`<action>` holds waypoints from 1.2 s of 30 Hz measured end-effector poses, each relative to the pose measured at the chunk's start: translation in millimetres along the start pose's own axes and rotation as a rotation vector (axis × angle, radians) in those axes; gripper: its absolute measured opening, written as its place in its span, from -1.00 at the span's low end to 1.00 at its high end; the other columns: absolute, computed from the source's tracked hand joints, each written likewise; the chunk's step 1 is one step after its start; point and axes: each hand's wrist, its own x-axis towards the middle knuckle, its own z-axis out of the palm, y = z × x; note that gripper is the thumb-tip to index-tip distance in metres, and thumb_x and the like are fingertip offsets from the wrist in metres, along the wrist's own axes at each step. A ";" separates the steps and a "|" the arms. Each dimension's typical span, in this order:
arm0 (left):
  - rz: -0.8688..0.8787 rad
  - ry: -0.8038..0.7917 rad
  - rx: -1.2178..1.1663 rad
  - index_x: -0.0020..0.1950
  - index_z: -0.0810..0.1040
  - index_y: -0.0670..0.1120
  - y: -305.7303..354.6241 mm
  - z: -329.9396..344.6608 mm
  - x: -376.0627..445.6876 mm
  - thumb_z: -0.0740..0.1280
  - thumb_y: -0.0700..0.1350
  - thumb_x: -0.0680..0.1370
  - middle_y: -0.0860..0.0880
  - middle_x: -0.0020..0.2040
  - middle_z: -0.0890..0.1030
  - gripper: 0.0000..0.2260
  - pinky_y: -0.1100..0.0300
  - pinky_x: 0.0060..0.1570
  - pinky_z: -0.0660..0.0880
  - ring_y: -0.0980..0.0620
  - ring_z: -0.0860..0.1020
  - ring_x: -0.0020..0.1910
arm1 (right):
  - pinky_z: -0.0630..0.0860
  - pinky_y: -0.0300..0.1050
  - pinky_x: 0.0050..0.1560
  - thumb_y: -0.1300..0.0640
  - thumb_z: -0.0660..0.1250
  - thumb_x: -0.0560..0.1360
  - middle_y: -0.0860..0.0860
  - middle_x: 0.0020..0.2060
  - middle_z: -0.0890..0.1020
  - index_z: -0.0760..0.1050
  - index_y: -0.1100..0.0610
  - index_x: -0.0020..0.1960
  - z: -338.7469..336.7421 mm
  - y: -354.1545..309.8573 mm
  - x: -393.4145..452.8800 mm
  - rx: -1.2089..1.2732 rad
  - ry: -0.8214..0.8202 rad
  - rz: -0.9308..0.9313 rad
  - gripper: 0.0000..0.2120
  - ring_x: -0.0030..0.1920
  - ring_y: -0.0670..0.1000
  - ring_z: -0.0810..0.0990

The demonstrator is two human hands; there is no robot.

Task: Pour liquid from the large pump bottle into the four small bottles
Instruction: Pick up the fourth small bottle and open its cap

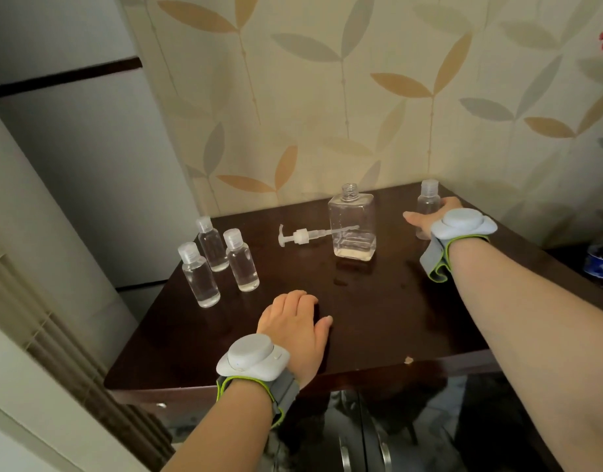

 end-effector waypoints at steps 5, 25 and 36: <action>-0.003 -0.017 -0.013 0.37 0.24 0.01 2.5 -4.3 -0.2 -0.01 0.10 0.60 0.08 0.40 0.26 -0.62 0.26 0.32 0.10 0.11 0.19 0.39 | 0.32 -0.03 0.16 0.02 0.29 0.50 0.22 0.13 0.51 0.38 0.30 0.20 -2.6 2.6 -4.7 -0.095 0.036 -0.080 -0.59 0.15 0.23 0.47; -0.030 -0.092 -0.113 0.38 0.24 -0.03 8.5 -19.9 -1.6 0.04 0.04 0.61 0.06 0.38 0.28 -0.65 0.26 0.28 0.08 0.08 0.20 0.38 | 0.30 -0.11 -0.35 0.29 0.33 0.18 -0.02 -0.58 0.42 0.41 0.07 -0.45 65.2 -0.1 -149.2 0.389 -0.154 -0.204 -0.83 -0.48 0.05 0.35; -0.112 -0.045 -0.599 0.39 0.27 -0.10 5.7 -35.3 -0.5 0.13 -0.18 0.60 -0.08 0.33 0.38 -0.66 0.30 0.21 0.24 0.01 0.34 0.29 | 0.27 -0.18 -0.40 0.31 0.32 0.22 -0.14 -0.68 0.35 0.36 0.07 -0.46 67.4 6.4 -156.2 0.325 -0.160 -0.285 -0.79 -0.51 0.01 0.31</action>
